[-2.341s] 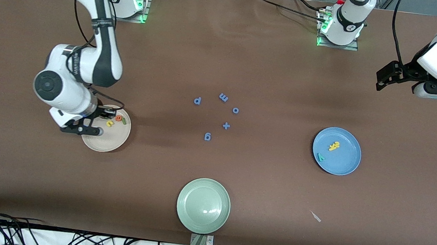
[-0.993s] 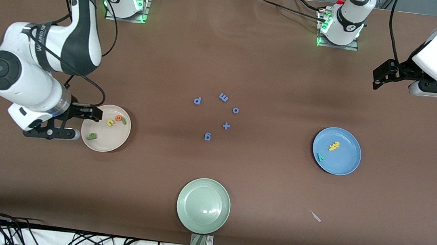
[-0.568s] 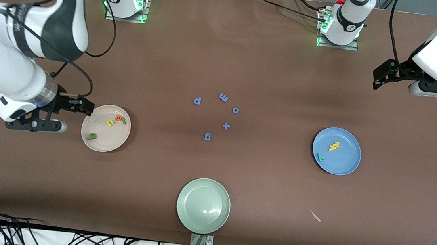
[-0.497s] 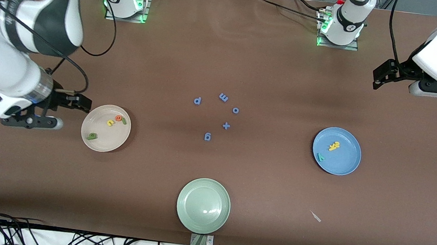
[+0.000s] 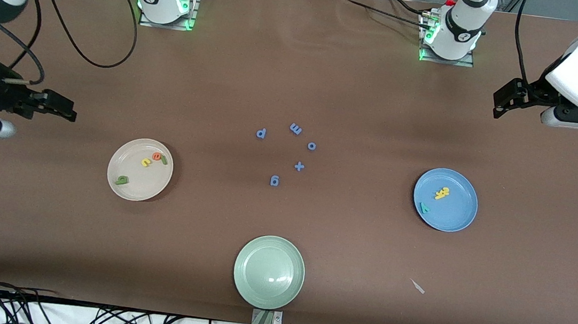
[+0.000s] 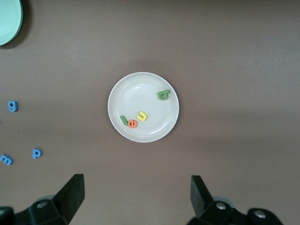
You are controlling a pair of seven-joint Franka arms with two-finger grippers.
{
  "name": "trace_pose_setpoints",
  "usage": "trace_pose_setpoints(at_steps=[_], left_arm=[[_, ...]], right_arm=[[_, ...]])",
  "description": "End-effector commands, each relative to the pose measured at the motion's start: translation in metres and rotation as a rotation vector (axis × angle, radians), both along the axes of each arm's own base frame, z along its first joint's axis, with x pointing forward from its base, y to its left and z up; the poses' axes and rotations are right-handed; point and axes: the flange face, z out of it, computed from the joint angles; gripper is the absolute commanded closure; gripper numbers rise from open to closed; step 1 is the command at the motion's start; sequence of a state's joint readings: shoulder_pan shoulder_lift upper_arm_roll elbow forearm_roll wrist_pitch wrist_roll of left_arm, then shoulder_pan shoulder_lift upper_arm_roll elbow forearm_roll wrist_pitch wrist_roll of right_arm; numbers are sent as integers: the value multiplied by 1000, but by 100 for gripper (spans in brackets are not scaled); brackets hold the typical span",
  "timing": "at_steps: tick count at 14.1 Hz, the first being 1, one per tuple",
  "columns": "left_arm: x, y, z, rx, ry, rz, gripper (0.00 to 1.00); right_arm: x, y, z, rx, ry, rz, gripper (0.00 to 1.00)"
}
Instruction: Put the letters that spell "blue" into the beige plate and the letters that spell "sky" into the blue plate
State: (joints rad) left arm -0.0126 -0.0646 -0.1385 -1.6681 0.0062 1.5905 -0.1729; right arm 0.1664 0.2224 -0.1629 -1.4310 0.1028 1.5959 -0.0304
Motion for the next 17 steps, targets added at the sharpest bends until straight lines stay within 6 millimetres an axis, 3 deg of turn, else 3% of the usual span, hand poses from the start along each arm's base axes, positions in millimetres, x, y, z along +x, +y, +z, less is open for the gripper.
trace_pose_setpoints(at_steps=[1, 4, 17], left_arm=[[1, -2, 6, -13, 6, 8, 0], [1, -2, 6, -13, 6, 8, 0], [1, -2, 6, -13, 6, 8, 0]], right_arm=[[-35, -5, 12, 7, 7, -2, 0], [-53, -6, 19, 4, 5, -5, 0], [-65, -15, 52, -34, 27, 1, 0]])
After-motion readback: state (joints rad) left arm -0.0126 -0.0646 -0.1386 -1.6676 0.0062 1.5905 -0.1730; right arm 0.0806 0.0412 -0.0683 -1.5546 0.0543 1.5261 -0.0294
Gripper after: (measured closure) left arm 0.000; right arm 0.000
